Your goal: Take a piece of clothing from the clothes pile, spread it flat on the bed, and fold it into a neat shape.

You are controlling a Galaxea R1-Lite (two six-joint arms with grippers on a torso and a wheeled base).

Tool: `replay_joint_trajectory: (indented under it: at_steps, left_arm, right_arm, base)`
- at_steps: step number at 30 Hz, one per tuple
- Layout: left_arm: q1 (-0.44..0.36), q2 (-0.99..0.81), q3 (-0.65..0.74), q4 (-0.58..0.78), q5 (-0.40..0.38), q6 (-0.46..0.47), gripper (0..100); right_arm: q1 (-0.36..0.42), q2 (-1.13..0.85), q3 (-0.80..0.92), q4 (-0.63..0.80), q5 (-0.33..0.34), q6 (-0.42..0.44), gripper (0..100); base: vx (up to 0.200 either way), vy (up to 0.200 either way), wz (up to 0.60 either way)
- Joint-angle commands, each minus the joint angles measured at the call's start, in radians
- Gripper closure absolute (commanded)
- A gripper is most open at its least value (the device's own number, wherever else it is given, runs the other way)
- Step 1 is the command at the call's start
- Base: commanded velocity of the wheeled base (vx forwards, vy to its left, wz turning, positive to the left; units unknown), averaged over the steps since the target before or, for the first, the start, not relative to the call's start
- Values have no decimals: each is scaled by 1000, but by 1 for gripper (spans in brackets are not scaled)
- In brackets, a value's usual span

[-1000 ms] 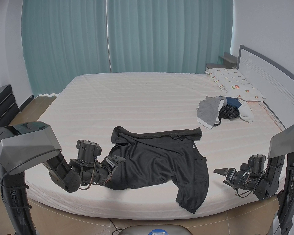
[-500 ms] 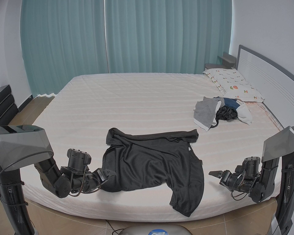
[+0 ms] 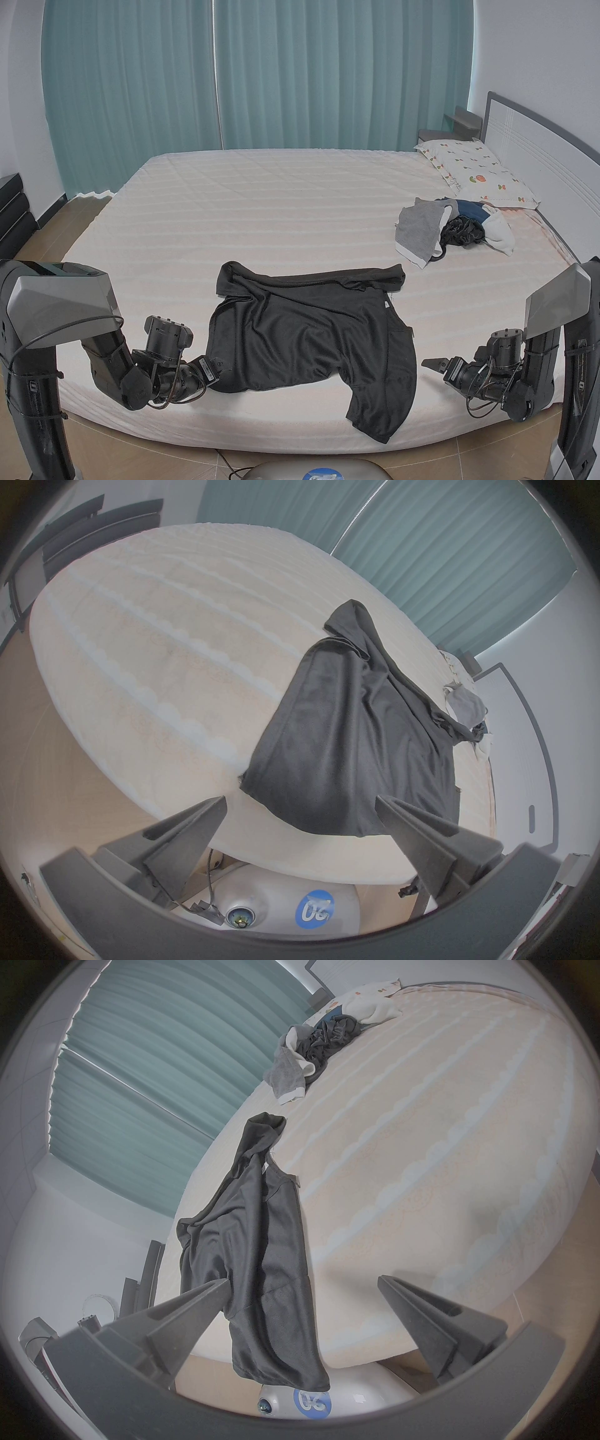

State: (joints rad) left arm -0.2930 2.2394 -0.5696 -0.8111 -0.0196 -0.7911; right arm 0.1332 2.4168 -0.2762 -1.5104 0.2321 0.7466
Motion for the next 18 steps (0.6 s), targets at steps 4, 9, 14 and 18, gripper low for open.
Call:
replay_joint_trajectory:
  at_steps: [4,9,14,18]
  left_arm:
    - [-14,57,-36,3,53,0,0]
    - [-35,88,-61,3,110,0,0]
    - [-37,94,-87,9,118,0,0]
    - [-43,97,-87,10,119,3,0]
  right_arm:
    - [11,11,-6,-1,-8,2,0]
    - [29,18,-11,-2,-27,2,0]
    - [36,21,-23,-1,-27,2,0]
    - [49,25,-29,-2,-33,4,0]
  base:
    - [0,0,0]
    - [0,0,0]
    - [0,0,0]
    - [0,0,0]
